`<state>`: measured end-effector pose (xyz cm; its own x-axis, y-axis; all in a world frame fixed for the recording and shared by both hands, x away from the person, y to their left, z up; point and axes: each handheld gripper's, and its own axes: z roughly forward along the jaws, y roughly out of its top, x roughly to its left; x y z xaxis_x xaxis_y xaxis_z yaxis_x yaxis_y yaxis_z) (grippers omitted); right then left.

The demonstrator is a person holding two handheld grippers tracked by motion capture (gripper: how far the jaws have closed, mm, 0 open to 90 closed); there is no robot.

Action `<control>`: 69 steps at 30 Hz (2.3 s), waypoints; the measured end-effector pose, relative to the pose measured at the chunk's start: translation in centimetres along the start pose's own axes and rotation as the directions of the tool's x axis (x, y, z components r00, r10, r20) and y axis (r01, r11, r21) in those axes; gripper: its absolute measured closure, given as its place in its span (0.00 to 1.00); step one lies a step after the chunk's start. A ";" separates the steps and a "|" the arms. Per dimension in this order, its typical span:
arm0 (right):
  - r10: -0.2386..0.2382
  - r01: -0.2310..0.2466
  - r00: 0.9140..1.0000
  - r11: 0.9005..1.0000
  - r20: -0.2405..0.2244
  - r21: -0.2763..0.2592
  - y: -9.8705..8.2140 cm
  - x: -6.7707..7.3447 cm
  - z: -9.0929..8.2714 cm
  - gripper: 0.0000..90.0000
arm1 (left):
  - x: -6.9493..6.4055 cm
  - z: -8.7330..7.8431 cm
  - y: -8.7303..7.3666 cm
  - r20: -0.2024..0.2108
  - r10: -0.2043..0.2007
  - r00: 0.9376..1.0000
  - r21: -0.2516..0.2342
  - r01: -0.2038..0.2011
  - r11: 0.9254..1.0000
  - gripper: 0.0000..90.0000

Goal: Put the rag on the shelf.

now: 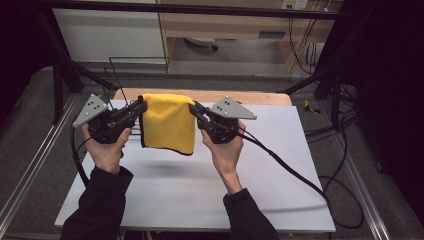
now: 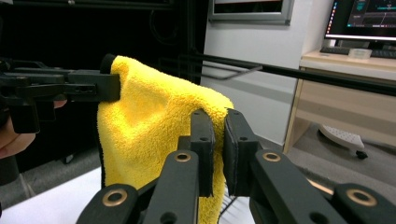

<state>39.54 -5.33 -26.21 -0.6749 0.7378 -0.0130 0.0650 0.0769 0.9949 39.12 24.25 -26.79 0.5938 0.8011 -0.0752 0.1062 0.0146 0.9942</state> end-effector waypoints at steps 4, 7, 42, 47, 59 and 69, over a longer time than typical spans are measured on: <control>-0.012 0.012 1.000 1.000 0.001 -0.017 0.8 0.3 0.6 0.93 | 0.4 -0.2 0.7 -0.014 -0.003 1.000 -0.021 0.003 1.000 0.89; -0.019 0.019 1.000 0.999 0.006 -0.029 1.5 0.4 1.0 0.93 | 0.7 -0.3 1.2 -0.022 -0.005 1.000 -0.036 0.005 0.999 0.89; -0.025 0.027 1.000 0.988 0.016 -0.149 7.7 1.0 4.6 0.93 | 3.4 -0.9 7.8 -0.081 0.014 0.997 -0.136 -0.025 0.990 0.89; -0.037 0.040 0.999 0.987 0.021 -0.155 8.6 1.1 5.3 0.93 | 3.9 -0.9 8.7 -0.092 0.014 0.996 -0.148 -0.027 0.989 0.89; -0.036 0.038 0.999 0.984 0.015 -0.176 10.5 1.1 7.0 0.93 | 5.2 -0.9 10.6 -0.116 0.026 0.993 -0.163 -0.045 0.986 0.89; -0.033 0.033 0.999 0.978 0.006 -0.207 12.2 1.2 8.6 0.93 | 6.4 -0.8 12.6 -0.138 0.023 0.990 -0.190 -0.050 0.981 0.90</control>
<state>45.83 2.28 -14.96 -0.6721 0.7390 -0.0461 -0.1107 -0.0388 0.9931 43.64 30.06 -14.65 0.4802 0.8762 -0.0405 -0.0765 0.0879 0.9932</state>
